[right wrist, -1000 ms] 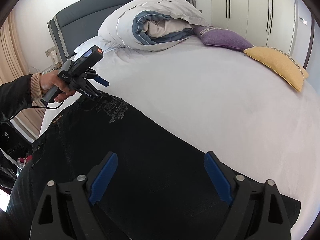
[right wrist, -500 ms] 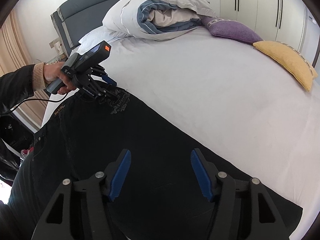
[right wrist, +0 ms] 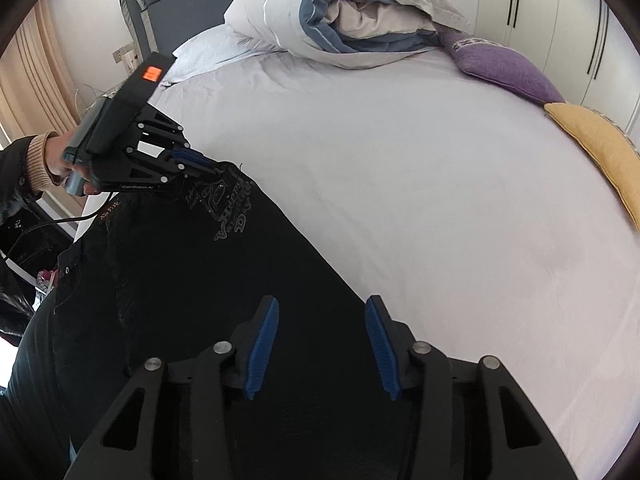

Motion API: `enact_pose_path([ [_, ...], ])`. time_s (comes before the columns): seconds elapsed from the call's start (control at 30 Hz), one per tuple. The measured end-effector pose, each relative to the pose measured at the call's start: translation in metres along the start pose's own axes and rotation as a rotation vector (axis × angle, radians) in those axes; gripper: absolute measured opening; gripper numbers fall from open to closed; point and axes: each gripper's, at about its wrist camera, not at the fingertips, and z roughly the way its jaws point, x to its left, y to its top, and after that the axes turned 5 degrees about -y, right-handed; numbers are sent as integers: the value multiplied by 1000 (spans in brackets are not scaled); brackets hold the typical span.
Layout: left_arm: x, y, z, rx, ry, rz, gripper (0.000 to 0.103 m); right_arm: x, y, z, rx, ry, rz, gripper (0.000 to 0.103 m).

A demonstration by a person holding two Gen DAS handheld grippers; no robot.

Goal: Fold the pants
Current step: 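Close the right tool on the waistband beside the left tool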

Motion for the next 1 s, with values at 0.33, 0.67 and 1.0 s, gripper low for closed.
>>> enact_pose_path([
  [0.33, -30, -12, -43, -93, 59, 69, 7, 24, 38, 53, 97, 27, -142, 44],
  [0.67, -44, -32, -59, -133, 54, 88, 7, 34, 58, 89, 179, 60, -191, 44],
  [1.0, -39, -33, -65, -155, 48, 69, 7, 42, 58, 87, 188, 85, -224, 13],
])
